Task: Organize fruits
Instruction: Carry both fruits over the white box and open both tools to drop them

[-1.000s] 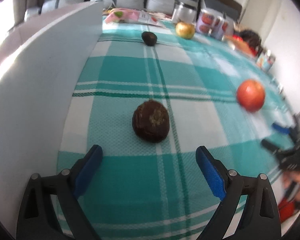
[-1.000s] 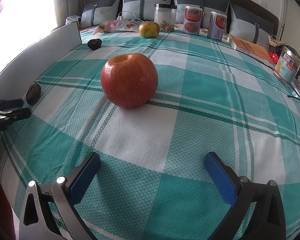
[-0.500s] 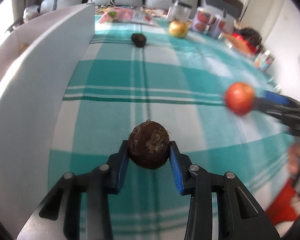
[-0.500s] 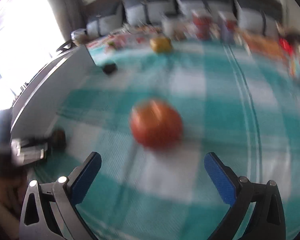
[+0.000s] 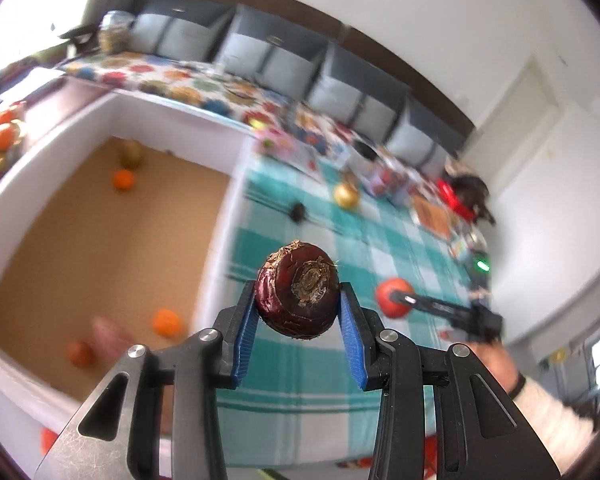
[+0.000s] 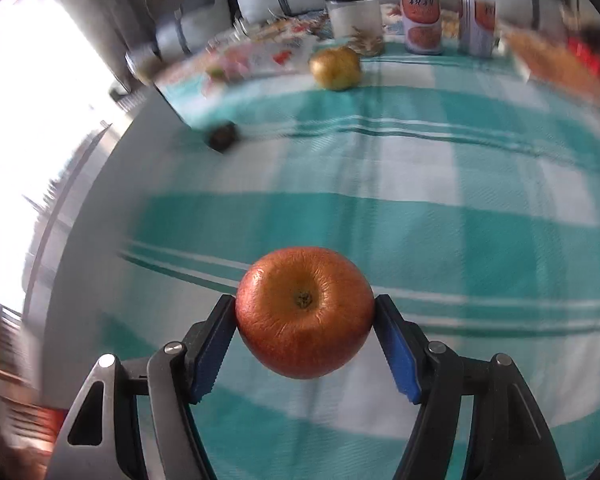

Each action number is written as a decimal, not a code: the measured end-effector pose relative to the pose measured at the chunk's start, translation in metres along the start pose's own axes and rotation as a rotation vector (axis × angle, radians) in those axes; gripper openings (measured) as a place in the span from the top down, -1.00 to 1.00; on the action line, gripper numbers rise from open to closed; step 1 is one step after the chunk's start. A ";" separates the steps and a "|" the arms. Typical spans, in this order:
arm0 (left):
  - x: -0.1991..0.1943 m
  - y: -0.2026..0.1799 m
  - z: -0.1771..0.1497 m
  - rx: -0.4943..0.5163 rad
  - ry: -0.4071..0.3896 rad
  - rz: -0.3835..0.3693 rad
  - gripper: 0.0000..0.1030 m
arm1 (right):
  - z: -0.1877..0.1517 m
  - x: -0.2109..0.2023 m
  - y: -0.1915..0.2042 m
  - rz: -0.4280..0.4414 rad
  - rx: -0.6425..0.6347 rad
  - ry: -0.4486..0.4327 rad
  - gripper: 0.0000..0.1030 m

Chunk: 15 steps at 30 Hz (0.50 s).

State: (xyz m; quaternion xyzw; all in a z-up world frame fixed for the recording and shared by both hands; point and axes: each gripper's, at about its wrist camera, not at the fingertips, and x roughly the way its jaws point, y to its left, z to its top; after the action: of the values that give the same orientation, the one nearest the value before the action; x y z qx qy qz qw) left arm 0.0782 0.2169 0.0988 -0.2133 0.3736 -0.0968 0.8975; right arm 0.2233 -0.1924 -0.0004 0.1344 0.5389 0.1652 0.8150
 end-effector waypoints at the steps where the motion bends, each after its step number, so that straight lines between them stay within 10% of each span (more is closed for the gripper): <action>1: -0.001 0.010 0.006 -0.011 -0.008 0.029 0.23 | 0.004 -0.003 0.009 0.037 0.005 -0.005 -0.34; 9: 0.049 0.112 0.037 -0.153 0.105 0.240 0.23 | 0.030 -0.001 0.173 0.334 -0.181 0.015 -0.34; 15: 0.096 0.171 0.023 -0.237 0.264 0.371 0.22 | 0.021 0.068 0.306 0.320 -0.464 0.100 -0.35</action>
State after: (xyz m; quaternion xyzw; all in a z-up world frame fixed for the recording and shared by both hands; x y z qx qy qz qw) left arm 0.1641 0.3442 -0.0249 -0.2302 0.5290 0.0871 0.8122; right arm 0.2293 0.1136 0.0722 0.0193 0.4980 0.4171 0.7601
